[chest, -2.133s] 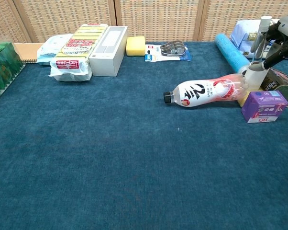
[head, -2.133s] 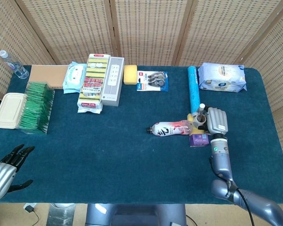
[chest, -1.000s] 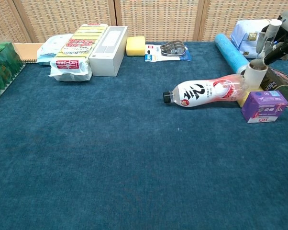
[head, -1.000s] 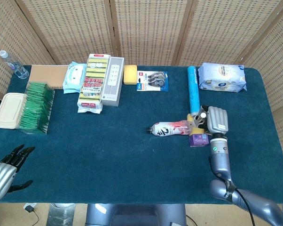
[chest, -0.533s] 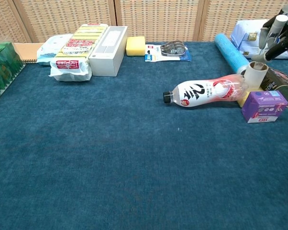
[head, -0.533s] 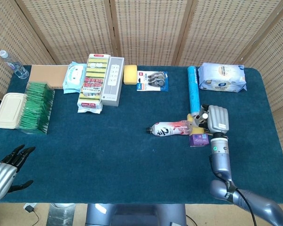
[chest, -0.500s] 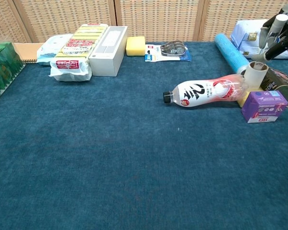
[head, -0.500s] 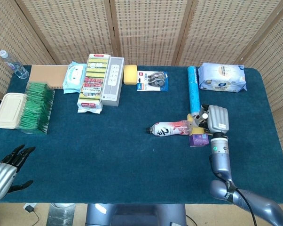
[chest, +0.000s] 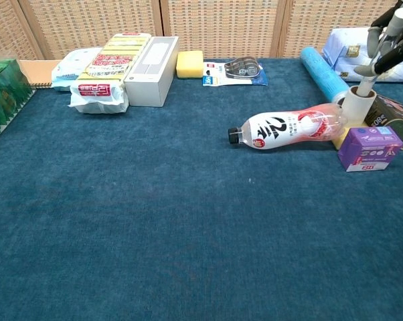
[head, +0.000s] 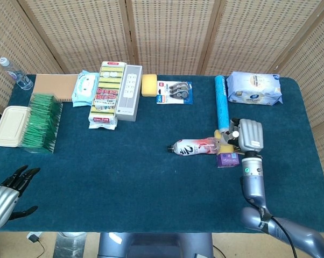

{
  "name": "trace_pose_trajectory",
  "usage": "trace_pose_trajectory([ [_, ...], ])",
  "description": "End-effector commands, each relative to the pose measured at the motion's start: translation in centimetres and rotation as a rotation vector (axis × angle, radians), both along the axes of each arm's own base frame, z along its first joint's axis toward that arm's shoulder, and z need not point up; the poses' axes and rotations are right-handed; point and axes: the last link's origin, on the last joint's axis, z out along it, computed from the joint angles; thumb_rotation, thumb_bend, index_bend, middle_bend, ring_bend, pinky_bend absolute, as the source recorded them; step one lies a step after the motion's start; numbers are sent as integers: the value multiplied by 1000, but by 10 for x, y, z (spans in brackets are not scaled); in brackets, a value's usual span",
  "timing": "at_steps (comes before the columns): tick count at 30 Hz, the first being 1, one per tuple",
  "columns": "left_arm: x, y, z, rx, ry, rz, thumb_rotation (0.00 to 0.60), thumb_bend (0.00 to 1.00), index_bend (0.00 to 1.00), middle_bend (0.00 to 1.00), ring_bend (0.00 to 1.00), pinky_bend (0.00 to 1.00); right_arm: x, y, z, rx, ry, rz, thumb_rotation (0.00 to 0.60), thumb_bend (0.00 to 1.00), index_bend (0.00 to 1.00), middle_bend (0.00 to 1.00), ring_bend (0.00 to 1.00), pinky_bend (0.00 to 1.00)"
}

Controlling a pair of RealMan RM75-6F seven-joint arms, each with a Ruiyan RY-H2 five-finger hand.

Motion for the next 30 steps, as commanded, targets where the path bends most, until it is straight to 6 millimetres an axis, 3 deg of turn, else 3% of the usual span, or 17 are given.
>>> trace_pose_trajectory([
  [1, 0, 0, 0, 0, 0, -2, 600, 113, 0, 156, 76, 296, 1, 1, 3, -6, 3, 3, 600, 332, 698, 850, 937, 760],
  [30, 1, -4, 1, 2, -3, -19, 600, 113, 0, 156, 76, 296, 30, 23, 32, -29, -56, 73, 600, 358, 787, 982, 1000, 863],
])
